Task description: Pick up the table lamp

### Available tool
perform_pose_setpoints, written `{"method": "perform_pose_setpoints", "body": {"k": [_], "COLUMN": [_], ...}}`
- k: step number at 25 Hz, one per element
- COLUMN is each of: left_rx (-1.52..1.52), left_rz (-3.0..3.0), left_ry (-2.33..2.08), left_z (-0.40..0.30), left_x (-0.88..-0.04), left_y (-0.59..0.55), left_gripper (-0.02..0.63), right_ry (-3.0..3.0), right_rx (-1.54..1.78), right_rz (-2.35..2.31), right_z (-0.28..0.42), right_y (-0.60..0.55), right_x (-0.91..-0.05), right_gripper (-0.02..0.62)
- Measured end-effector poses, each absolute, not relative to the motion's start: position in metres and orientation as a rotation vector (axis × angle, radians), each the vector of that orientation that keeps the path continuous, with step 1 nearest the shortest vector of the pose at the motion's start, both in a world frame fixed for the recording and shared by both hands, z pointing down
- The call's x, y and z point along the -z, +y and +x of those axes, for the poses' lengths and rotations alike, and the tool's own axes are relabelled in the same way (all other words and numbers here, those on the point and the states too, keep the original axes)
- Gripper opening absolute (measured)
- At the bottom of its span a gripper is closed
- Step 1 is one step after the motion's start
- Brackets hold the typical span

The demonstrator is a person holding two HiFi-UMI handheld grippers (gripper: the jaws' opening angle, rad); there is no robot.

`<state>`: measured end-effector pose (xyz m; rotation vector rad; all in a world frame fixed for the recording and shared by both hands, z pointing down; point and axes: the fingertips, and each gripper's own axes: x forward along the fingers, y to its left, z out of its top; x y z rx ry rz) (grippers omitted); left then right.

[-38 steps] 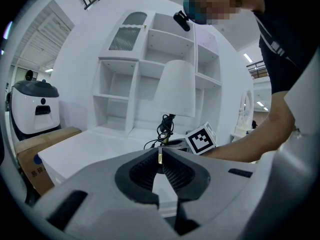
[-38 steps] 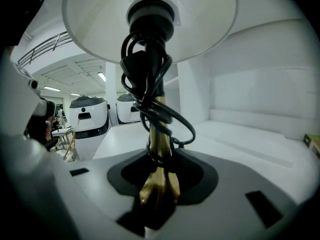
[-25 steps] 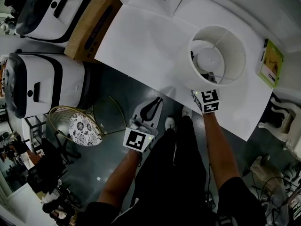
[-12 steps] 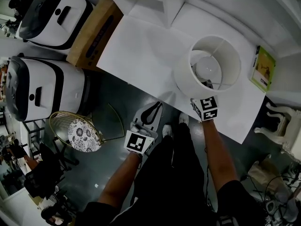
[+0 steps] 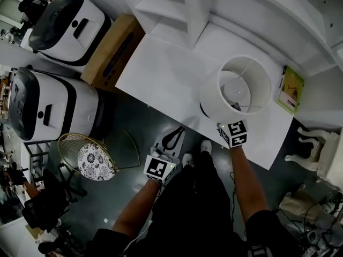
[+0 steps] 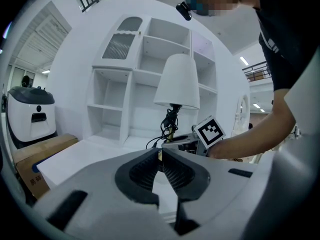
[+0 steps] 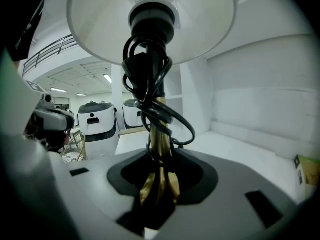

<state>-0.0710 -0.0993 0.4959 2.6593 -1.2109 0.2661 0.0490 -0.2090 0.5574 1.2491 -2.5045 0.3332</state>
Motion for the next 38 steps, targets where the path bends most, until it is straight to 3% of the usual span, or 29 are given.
{"method": "perform_pose_setpoints", "body": {"k": [38], "left_rx": [-0.227], "left_rz": [2.691], "left_ry": [-1.263], "left_z": [-0.069], "left_x": [-0.45], "left_y": [-0.095], "left_gripper": [0.018], "right_ry": [-2.562], "right_rx": [-0.281], "right_rz": [1.161], "right_z": [0.06], "right_y": [-0.163], "right_x": [-0.462], "right_gripper": [0.141]}}
